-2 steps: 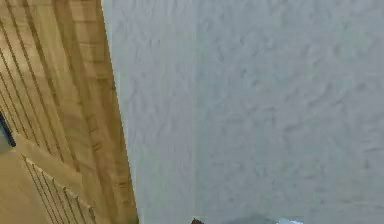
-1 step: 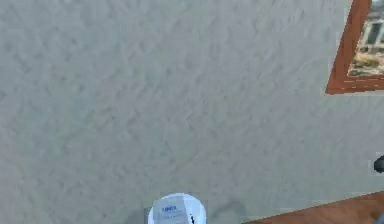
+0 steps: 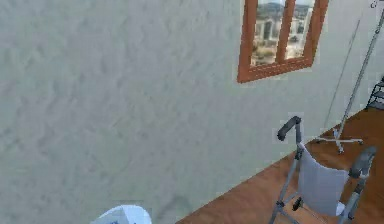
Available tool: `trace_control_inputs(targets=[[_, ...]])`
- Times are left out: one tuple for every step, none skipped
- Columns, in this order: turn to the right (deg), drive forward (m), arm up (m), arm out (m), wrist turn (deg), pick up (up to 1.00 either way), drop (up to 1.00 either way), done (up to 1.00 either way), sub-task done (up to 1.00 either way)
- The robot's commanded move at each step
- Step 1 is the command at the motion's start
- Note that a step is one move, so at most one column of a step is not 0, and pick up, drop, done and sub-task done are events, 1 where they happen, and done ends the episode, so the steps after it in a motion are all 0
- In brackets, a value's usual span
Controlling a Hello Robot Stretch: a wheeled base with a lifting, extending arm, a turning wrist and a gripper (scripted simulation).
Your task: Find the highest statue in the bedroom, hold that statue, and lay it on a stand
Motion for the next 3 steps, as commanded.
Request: trace_control_inputs(targets=[[-45.0,0.00,0.00,0.00,0.0,0.00,0.00,0.00,0.00],[-45.0,0.00,0.00,0.00,0.0,0.00,0.00,0.00,0.00],[-45.0,0.00,0.00,0.00,0.0,0.00,0.00,0.00,0.00]])
